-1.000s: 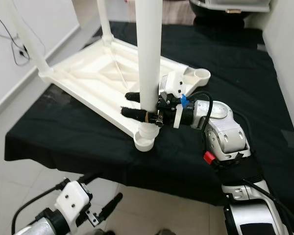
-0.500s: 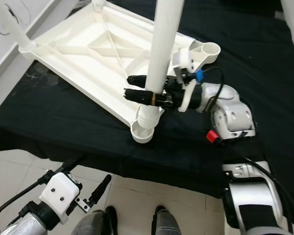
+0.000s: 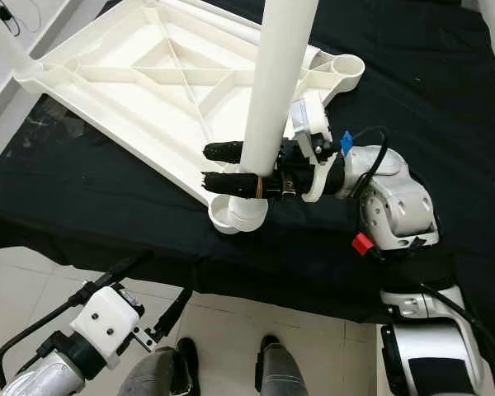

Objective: Building children table

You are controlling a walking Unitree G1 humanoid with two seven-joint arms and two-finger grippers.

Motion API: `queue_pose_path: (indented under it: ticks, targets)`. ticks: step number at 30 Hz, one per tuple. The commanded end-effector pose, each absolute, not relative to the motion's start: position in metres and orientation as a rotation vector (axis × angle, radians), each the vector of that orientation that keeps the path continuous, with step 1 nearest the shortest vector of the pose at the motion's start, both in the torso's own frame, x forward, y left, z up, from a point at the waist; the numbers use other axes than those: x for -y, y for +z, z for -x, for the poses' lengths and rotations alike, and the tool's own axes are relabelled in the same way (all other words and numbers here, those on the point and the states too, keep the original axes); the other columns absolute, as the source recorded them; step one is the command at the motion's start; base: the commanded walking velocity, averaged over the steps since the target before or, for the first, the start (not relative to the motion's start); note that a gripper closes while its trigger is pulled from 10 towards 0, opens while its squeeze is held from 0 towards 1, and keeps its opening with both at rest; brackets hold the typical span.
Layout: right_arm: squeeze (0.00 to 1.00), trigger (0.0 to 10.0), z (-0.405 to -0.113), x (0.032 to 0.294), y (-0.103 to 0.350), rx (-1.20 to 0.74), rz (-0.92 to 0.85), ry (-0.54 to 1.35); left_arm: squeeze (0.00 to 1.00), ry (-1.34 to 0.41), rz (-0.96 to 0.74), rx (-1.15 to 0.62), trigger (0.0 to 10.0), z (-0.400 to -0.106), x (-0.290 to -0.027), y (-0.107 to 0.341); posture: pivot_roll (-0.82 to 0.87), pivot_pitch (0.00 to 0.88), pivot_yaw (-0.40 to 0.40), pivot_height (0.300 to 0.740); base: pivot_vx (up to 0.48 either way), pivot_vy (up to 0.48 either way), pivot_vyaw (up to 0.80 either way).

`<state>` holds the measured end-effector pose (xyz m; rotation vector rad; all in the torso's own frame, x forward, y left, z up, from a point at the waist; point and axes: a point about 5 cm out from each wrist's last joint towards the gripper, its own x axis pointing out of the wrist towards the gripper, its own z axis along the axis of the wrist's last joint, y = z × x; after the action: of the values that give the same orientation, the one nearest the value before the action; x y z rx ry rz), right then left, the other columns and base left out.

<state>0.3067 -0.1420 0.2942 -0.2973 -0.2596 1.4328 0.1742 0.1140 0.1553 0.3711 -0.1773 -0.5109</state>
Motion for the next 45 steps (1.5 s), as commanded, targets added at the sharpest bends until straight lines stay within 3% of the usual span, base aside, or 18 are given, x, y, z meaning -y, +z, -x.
queue_pose_path:
  ticks: [1, 8, 21, 31, 45]
  targets:
    - [0.0, 10.0, -0.308, 0.135, 0.282, 0.209, 0.335, 1.42, 0.0, -0.521, -0.378, 0.15, 10.0, -0.171, -0.112, 0.148, 0.02, 0.37, 0.065, 0.74, 0.0, 0.0, 0.0]
    - [0.0, 10.0, -0.313, 0.129, 0.284, 0.223, 0.362, 1.388, 0.0, -0.533, -0.374, 0.156, 10.0, -0.172, -0.109, 0.147, 0.02, 0.366, 0.056, 0.74, 0.0, 0.0, 0.0]
    - [0.0, 10.0, -0.296, 0.115, 0.28, 0.206, 0.339, 1.529, 0.0, -0.53, -0.369, 0.171, 10.0, -0.176, -0.107, 0.149, 0.01, 0.379, 0.042, 0.74, 0.0, 0.0, 0.0]
    - [0.0, 10.0, -0.302, 0.102, 0.275, 0.228, 0.349, 1.465, 0.0, -0.529, -0.369, 0.173, 10.0, -0.178, -0.107, 0.148, 0.01, 0.379, 0.039, 0.74, 0.0, 0.0, 0.0]
    - [0.0, 10.0, -0.311, 0.113, 0.283, 0.224, 0.367, 1.41, 0.0, -0.531, -0.374, 0.174, 10.0, -0.18, -0.107, 0.148, 0.01, 0.385, 0.04, 0.74, 0.0, 0.0, 0.0]
